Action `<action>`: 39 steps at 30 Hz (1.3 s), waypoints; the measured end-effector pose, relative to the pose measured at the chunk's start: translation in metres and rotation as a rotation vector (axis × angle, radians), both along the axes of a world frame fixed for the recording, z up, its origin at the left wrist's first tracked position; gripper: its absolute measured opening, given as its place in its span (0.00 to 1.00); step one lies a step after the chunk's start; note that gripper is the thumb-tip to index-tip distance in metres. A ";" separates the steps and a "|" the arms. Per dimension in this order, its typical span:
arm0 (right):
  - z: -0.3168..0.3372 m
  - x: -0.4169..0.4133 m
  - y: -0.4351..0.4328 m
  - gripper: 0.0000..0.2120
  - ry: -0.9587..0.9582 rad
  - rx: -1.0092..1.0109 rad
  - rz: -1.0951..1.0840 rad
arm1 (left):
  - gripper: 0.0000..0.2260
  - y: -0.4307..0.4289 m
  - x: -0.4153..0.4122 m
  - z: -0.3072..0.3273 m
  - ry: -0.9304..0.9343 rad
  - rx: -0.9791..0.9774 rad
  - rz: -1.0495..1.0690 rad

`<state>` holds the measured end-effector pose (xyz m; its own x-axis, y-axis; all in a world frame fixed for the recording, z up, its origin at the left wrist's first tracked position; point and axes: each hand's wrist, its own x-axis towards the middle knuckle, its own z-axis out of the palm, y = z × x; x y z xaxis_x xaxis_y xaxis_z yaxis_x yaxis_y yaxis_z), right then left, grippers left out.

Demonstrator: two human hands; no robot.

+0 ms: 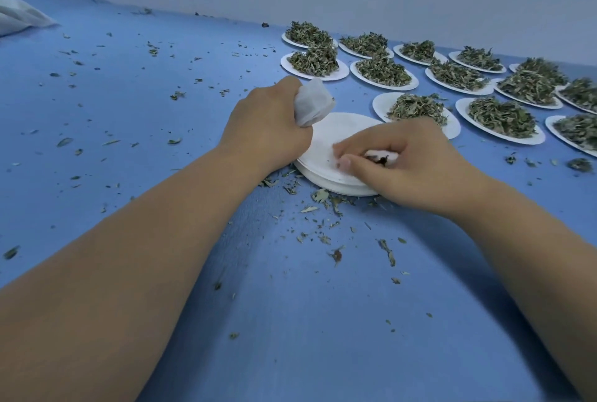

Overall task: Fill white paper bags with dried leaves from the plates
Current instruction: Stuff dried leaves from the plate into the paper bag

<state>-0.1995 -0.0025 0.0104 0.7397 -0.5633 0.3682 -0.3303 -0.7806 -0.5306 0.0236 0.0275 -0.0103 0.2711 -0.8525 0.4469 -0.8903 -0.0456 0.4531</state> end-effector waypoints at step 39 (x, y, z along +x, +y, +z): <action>0.031 -0.001 -0.001 0.07 -0.315 0.289 -0.321 | 0.10 0.002 -0.009 0.003 -0.067 -0.031 0.012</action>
